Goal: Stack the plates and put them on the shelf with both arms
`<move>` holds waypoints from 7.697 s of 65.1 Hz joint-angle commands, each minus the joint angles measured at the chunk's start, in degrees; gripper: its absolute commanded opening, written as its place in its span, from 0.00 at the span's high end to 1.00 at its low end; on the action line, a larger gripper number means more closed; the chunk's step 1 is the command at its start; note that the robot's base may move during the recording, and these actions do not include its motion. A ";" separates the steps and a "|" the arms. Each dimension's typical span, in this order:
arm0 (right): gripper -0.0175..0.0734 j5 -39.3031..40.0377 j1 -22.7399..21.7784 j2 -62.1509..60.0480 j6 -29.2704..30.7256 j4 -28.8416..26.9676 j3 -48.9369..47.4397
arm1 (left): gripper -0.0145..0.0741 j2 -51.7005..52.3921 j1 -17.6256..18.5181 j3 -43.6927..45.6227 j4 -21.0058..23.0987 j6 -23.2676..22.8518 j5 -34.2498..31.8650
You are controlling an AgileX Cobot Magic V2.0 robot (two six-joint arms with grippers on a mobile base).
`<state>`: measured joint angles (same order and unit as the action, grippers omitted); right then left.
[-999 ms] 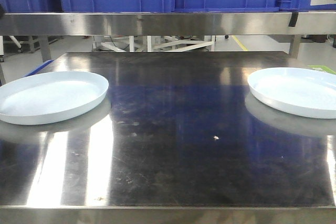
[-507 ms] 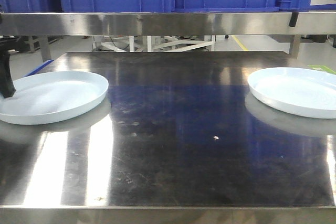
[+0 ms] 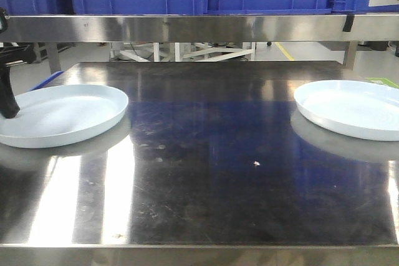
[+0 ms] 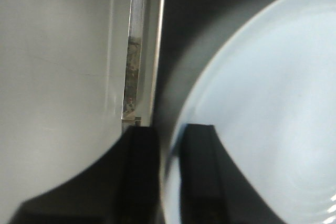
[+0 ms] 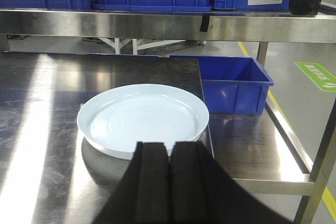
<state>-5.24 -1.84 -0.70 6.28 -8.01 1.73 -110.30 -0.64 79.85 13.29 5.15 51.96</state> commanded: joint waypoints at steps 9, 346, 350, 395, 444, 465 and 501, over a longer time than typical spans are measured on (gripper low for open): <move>0.75 5.24 -0.06 -0.99 0.04 0.55 -0.04 | 0.74 3.56 0.29 4.66 -0.59 -0.52 4.42; 0.63 -48.91 -12.69 93.76 -1.79 -1.81 -80.58 | 0.74 81.79 8.09 -51.77 -9.72 -0.52 -43.98; 0.54 -48.96 -12.69 96.91 -1.79 -1.81 -83.92 | 0.74 81.79 8.09 -51.77 -9.72 -0.52 -43.98; 0.40 -50.84 -11.23 110.46 1.20 -1.88 -93.13 | 0.74 81.79 8.09 -51.77 -9.72 -0.52 -44.08; 0.41 -50.79 -11.23 111.47 1.20 -2.70 -90.41 | 0.74 81.79 8.09 -51.77 -9.72 -0.52 -44.08; 0.76 -50.63 -11.29 110.71 1.20 -4.40 -90.41 | 0.74 81.79 8.09 -51.77 -9.72 -0.52 -44.08; 0.75 -52.52 -11.84 102.46 1.20 -19.99 -92.19 | 0.74 81.79 8.09 -51.77 -9.72 -0.52 -44.08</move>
<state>-57.71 -13.78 106.46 7.12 -21.71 -88.43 -28.24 7.59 26.48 3.50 5.05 12.26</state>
